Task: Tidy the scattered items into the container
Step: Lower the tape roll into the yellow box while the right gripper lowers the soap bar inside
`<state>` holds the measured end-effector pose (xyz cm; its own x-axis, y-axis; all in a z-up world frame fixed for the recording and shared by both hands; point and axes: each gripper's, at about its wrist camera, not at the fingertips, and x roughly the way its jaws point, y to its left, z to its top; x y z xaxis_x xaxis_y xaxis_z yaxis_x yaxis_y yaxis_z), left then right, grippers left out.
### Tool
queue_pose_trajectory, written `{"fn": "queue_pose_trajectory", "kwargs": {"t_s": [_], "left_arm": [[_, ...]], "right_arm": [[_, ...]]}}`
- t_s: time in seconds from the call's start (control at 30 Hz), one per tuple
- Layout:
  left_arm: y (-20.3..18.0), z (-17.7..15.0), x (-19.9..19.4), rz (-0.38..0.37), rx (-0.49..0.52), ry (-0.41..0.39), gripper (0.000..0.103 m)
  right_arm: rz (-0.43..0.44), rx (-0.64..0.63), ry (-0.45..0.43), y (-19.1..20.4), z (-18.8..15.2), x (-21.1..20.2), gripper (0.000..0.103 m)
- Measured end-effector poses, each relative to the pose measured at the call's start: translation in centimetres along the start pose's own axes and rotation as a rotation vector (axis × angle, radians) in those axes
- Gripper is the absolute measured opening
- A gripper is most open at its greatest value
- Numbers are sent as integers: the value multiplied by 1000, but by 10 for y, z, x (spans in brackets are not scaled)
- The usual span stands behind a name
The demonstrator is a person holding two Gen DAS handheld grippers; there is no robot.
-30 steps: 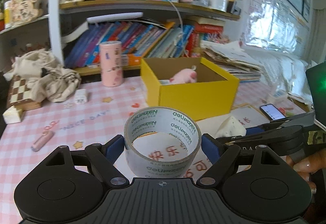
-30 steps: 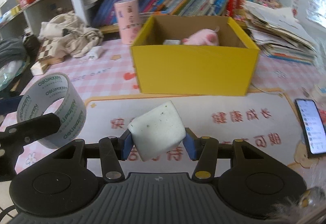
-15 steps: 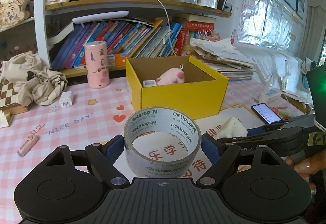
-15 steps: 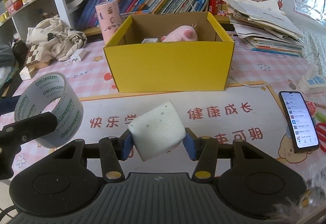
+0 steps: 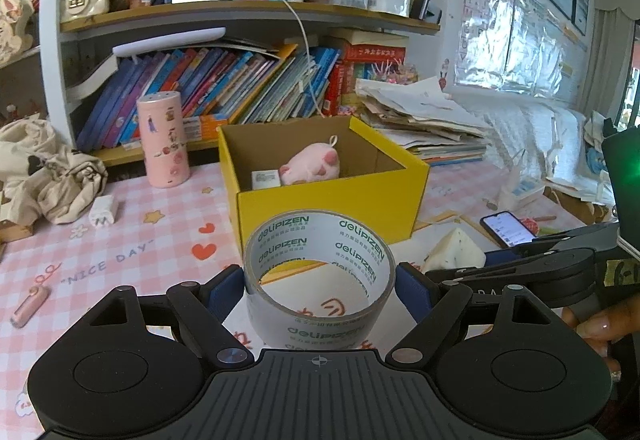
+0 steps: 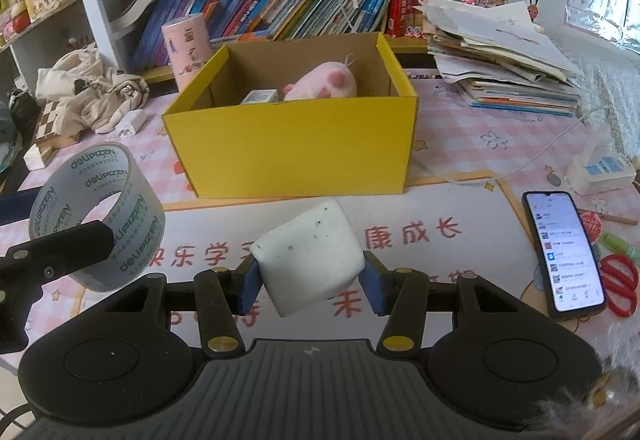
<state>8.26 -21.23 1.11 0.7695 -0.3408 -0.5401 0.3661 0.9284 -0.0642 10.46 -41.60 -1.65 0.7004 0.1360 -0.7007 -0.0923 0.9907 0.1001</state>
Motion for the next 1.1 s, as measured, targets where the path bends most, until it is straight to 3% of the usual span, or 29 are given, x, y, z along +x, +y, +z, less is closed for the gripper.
{"fn": "queue_pose_trajectory", "kwargs": {"t_s": [0.33, 0.57, 0.8, 1.1], "left_arm": [[-14, 13, 25, -4, -7, -3, 84], [-26, 31, 36, -1, 20, -46, 84], [-27, 53, 48, 46, 39, -92, 84], [-19, 76, 69, 94, 20, -98, 84]], "right_arm": [[-1, -23, -12, -23, 14, 9, 49], [25, -37, -103, -35, 36, 7, 49], [68, -78, -204, -40, 70, 10, 49], [104, -90, -229, -52, 103, 32, 49]]}}
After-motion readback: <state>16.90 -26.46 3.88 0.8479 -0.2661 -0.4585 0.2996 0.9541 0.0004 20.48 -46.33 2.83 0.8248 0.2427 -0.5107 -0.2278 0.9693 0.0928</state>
